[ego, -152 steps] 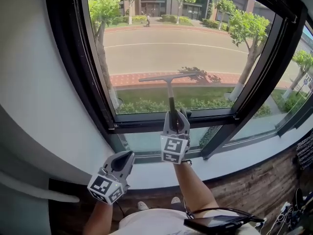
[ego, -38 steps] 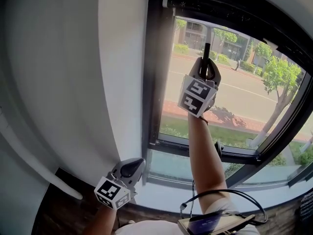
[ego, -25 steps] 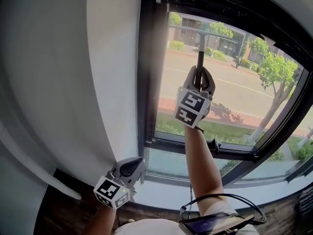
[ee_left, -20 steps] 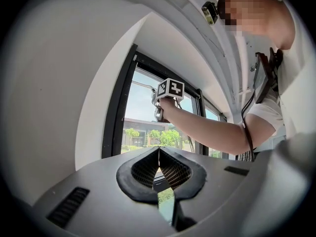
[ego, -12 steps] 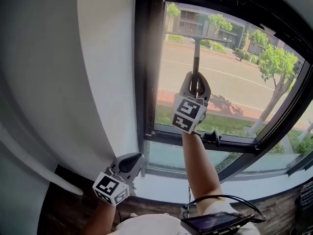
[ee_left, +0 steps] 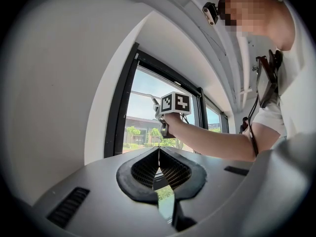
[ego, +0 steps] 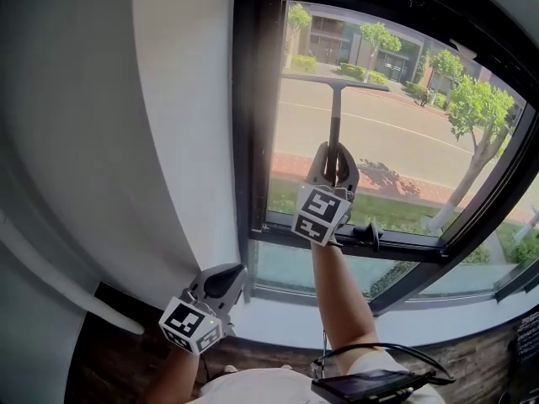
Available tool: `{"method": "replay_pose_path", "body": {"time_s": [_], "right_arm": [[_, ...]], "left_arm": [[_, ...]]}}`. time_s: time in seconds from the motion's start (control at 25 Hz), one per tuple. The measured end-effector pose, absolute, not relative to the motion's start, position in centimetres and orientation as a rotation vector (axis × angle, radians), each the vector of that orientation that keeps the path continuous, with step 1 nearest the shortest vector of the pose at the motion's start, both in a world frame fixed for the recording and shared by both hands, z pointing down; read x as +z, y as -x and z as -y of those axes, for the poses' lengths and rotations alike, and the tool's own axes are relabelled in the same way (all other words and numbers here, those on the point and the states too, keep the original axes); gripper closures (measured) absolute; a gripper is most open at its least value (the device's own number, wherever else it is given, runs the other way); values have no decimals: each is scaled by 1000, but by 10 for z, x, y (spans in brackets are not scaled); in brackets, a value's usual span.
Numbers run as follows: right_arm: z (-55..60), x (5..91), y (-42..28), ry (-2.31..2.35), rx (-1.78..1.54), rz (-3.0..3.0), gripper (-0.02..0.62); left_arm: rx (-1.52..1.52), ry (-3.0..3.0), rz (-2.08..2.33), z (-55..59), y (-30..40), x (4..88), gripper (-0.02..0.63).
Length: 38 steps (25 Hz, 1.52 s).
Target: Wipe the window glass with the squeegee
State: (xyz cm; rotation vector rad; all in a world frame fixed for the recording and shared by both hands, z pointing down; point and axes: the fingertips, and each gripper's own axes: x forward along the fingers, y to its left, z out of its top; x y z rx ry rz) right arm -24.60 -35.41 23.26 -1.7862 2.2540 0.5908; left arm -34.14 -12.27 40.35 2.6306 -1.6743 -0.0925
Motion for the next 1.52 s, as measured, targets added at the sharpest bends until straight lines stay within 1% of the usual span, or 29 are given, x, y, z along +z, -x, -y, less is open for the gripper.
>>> {"method": "replay_pose_path", "body": {"time_s": [0.56, 1.52], "right_arm": [[348, 276, 244, 1814, 556, -2311, 497], [338, 378, 241, 1878, 456, -2469, 497]], "left_arm": [[-77, -2631, 1654, 124, 338, 409, 589], [-71, -2626, 1625, 129, 331, 417, 589]]}}
